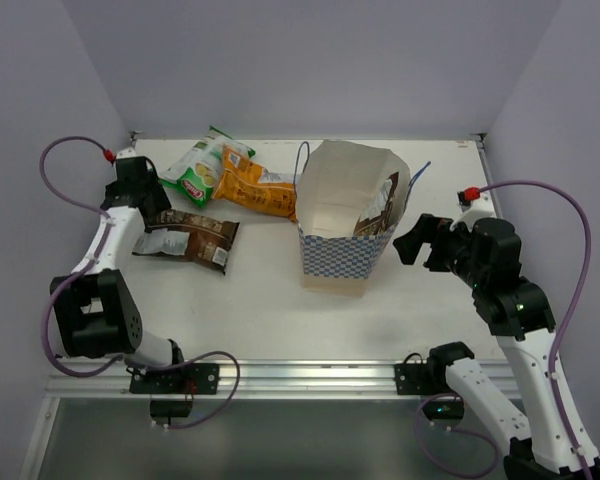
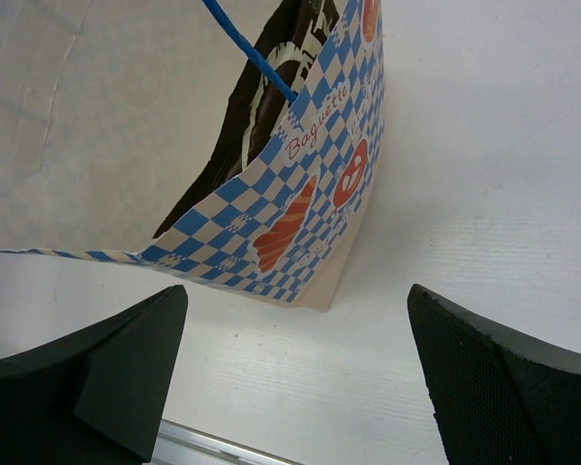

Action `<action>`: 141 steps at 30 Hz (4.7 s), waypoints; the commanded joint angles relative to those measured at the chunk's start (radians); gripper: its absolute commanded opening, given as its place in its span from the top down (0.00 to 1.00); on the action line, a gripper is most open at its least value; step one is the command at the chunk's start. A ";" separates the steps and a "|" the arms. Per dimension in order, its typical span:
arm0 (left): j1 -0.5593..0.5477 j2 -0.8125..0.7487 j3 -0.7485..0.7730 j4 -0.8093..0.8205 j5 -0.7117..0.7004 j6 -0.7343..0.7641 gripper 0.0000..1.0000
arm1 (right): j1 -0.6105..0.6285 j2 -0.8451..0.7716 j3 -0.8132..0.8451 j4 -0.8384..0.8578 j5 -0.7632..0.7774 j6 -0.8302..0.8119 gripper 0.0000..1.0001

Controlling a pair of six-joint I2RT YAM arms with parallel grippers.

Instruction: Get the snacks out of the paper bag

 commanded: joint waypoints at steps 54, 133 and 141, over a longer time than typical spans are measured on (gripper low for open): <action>-1.161 0.489 1.043 -0.179 0.095 -0.126 0.17 | -0.005 -0.065 0.017 -0.039 0.129 0.091 0.01; -1.092 0.146 1.167 0.228 -0.046 0.249 1.00 | -0.005 -0.067 -0.013 -0.020 0.112 0.047 0.01; -1.090 -0.006 1.140 0.356 -0.213 0.445 1.00 | -0.005 -0.073 -0.022 -0.019 0.109 0.050 0.01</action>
